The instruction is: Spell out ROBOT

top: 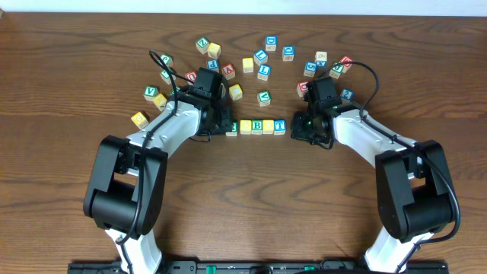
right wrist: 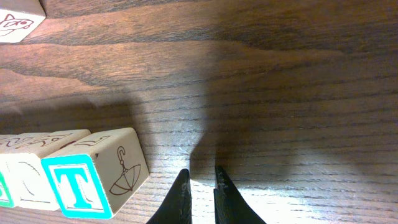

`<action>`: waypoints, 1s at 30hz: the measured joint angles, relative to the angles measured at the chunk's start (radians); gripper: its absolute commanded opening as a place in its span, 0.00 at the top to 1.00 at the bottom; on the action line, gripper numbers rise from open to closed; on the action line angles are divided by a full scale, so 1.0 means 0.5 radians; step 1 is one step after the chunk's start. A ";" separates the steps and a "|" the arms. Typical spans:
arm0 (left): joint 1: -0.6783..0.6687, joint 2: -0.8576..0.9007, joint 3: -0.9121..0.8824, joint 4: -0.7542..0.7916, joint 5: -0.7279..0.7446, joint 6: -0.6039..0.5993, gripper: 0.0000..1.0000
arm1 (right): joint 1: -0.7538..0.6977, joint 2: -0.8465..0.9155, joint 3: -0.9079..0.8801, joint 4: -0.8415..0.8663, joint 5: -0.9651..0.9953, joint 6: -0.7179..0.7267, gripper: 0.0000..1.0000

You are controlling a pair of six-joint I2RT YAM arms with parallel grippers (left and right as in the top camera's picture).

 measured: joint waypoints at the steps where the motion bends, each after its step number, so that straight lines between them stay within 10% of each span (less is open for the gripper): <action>1: 0.000 0.000 0.000 0.000 0.000 -0.009 0.92 | 0.000 0.000 0.000 0.000 0.000 0.000 0.92; 30: -0.004 0.000 -0.001 -0.179 0.157 -0.128 0.92 | 0.002 0.000 0.000 0.001 -0.002 0.000 0.88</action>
